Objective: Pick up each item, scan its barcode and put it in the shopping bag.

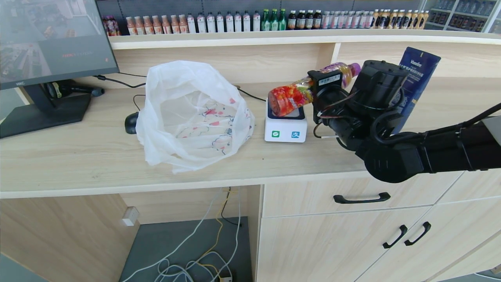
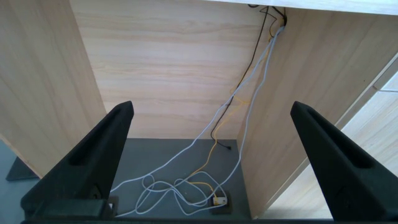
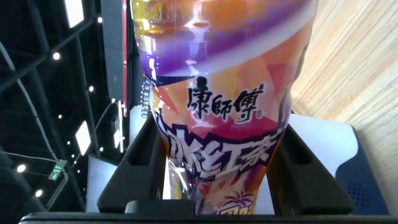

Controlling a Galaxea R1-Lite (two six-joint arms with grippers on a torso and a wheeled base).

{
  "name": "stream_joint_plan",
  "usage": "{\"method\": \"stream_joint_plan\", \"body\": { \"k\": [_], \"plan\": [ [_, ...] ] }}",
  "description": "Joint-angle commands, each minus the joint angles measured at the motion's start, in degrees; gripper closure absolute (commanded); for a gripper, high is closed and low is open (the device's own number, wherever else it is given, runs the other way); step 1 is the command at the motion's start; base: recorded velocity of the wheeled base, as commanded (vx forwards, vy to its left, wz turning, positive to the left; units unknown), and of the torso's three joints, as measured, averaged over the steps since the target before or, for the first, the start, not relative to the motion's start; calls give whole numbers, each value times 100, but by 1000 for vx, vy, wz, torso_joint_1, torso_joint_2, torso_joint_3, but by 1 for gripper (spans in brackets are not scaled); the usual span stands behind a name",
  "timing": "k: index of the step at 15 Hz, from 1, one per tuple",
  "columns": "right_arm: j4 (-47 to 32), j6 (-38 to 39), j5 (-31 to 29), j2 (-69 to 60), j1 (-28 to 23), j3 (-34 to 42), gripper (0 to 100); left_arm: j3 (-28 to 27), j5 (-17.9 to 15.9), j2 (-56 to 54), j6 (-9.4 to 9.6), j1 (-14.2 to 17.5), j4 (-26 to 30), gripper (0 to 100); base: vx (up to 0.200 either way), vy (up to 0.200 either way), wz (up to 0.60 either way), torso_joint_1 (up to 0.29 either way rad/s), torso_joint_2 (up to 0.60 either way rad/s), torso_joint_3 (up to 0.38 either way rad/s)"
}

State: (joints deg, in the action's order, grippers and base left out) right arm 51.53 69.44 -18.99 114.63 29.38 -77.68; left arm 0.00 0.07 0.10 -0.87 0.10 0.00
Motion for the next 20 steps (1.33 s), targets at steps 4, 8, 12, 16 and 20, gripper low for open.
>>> {"method": "stream_joint_plan", "body": {
  "k": [4,8,12,16,20],
  "plan": [
    [15,-141,-17,-617,191,350,100,0,1,-1,-1,-1,0,0,0,0,0,0,0,0],
    [68,-844,-298,-1030,349,763,100,0,1,-1,-1,-1,0,0,0,0,0,0,0,0],
    [120,-2523,-439,-1329,674,948,100,0,1,-1,-1,-1,0,0,0,0,0,0,0,0],
    [955,-4272,-351,-1681,666,1378,100,0,1,-1,-1,-1,0,0,0,0,0,0,0,0],
    [1430,-6153,265,-2296,1281,2697,100,0,1,-1,-1,-1,0,0,0,0,0,0,0,0]
  ]
}}
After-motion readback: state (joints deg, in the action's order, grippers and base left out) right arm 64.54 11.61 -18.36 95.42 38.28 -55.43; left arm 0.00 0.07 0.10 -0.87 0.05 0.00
